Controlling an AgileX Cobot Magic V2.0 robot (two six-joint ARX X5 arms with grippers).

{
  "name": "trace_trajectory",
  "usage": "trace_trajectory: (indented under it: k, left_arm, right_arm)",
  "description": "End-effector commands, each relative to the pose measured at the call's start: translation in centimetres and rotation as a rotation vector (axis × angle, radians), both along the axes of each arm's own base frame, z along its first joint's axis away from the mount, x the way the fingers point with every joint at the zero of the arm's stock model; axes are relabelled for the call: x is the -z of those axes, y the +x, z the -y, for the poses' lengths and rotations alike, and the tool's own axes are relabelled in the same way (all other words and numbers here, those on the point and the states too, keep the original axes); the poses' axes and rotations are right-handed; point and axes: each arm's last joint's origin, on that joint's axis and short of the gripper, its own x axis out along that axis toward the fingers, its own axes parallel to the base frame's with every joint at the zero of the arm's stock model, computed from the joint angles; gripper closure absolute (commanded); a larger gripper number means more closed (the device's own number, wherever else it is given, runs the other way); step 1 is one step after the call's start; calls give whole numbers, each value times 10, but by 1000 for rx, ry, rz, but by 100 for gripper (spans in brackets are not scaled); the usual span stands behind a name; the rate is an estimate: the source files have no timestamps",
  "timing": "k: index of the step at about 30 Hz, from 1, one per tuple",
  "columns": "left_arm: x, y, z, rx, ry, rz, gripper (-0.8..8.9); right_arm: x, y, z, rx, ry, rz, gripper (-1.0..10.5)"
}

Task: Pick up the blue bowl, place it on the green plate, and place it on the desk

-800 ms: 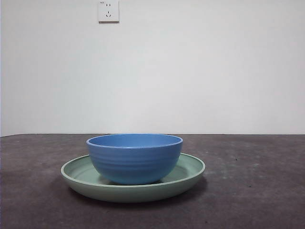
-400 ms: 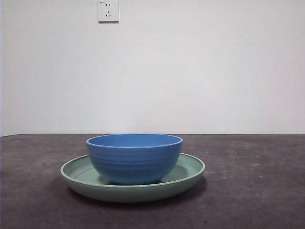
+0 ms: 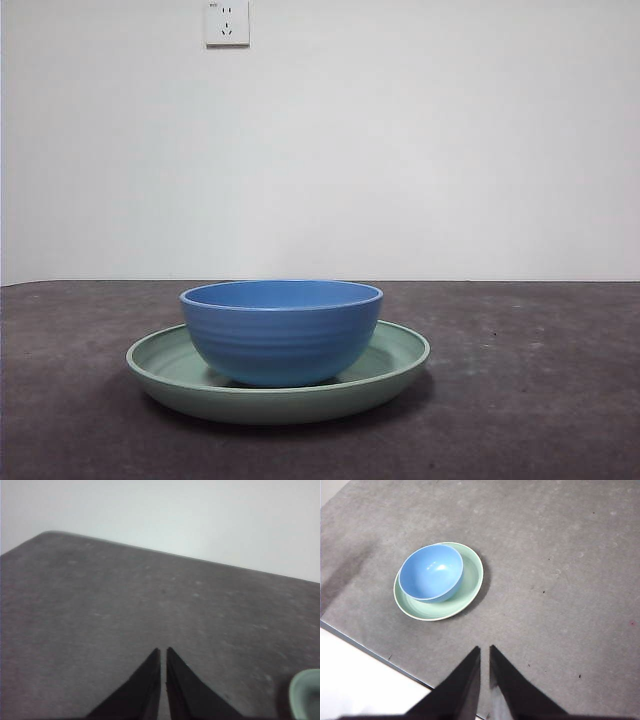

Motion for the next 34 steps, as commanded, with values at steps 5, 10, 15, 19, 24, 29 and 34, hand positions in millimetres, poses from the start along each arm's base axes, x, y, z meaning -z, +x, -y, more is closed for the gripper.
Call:
trace_trajectory:
  k: [5,10,15,19,24,29,34]
  left_arm:
    - [13,0,-3,-76,18,-76,794]
    - [13,0,-3,-76,18,-80,794]
    - [12,0,-3,-76,18,-73,794]
    - [12,0,-3,-76,18,-73,794]
    - [12,0,-3,-76,18,-72,794]
    - [12,0,-3,-76,18,-72,794]
    - [12,0,-3,-76,18,-73,794]
  right_arm:
    - [-3,0,0,-6,5,17,922]
    - [-3,0,0,-6,5,17,922]
    - [-3,0,0,-6,5,17,922]
    - [-3,0,0,-6,5,17,922]
    - [-3,0,0,-6,5,17,922]
    - [-3,0,0,-6,5,17,922]
    - [-3,-1,0,-7,7,20,922]
